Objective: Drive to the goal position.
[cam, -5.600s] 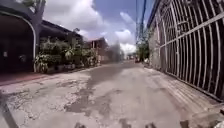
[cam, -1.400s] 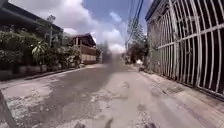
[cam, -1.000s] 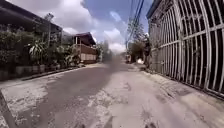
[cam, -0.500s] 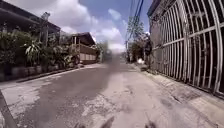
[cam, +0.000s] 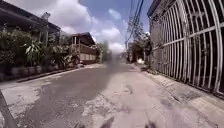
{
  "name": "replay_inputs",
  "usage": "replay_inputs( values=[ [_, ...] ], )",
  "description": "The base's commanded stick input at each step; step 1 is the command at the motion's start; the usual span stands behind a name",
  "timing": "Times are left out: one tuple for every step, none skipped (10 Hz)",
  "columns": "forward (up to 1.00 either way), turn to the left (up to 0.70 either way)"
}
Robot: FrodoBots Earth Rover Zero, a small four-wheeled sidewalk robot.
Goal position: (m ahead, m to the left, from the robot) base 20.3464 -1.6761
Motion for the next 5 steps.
replay_inputs(
  values=[
    [0.45, 0.0],
    [0.45, 0.0],
    [0.45, 0.0],
    [0.45, 0.0],
    [0.45, 0.0]
  ],
)
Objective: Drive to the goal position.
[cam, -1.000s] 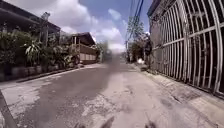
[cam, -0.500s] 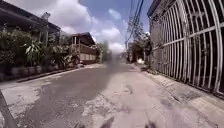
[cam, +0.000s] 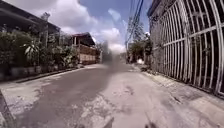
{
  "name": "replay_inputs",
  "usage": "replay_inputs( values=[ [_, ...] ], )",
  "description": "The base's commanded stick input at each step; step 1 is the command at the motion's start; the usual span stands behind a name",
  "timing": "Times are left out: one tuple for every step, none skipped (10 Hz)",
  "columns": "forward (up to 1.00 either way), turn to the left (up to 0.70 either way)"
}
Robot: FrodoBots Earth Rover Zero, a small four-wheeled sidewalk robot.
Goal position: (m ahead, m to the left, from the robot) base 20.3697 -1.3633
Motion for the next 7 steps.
replay_inputs(
  values=[
    [0.45, 0.0],
    [0.45, 0.0],
    [0.45, 0.0],
    [0.45, 0.0],
    [0.45, 0.0],
    [0.45, 0.0],
    [0.45, 0.0]
  ],
)
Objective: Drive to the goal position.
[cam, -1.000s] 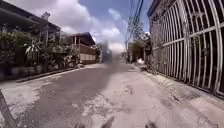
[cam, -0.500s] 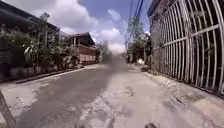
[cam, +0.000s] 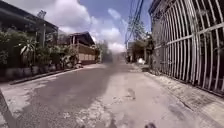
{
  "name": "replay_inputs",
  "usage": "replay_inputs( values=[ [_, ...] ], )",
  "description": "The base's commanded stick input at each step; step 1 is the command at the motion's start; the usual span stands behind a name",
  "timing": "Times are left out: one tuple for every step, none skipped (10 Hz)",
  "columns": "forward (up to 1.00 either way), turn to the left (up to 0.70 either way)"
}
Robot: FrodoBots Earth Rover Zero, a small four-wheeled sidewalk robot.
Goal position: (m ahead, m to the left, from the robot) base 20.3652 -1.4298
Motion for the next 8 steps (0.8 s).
replay_inputs(
  values=[
    [0.45, 0.0],
    [0.45, 0.0],
    [0.45, 0.0],
    [0.45, 0.0],
    [0.45, 0.0],
    [0.45, 0.0],
    [0.45, 0.0],
    [0.45, 0.0]
  ],
)
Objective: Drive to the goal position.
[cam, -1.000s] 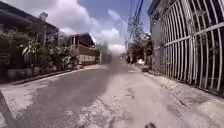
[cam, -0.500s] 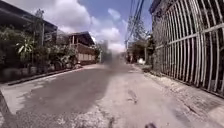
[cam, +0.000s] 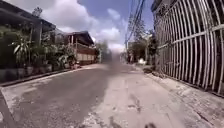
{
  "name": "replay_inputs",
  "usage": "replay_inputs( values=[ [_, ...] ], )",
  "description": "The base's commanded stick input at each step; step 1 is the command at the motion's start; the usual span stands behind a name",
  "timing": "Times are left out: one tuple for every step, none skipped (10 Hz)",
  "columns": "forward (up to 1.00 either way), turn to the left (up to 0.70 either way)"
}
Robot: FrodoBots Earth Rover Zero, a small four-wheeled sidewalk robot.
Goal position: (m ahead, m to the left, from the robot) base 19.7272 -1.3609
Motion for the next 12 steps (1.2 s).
replay_inputs(
  values=[
    [0.45, 0.0],
    [0.45, 0.0],
    [0.45, 0.0],
    [0.45, 0.0],
    [0.45, 0.0],
    [0.45, 0.0],
    [0.45, 0.0],
    [0.45, 0.0],
    [0.45, 0.0],
    [0.45, 0.0],
    [0.45, 0.0],
    [0.45, 0.0]
  ],
)
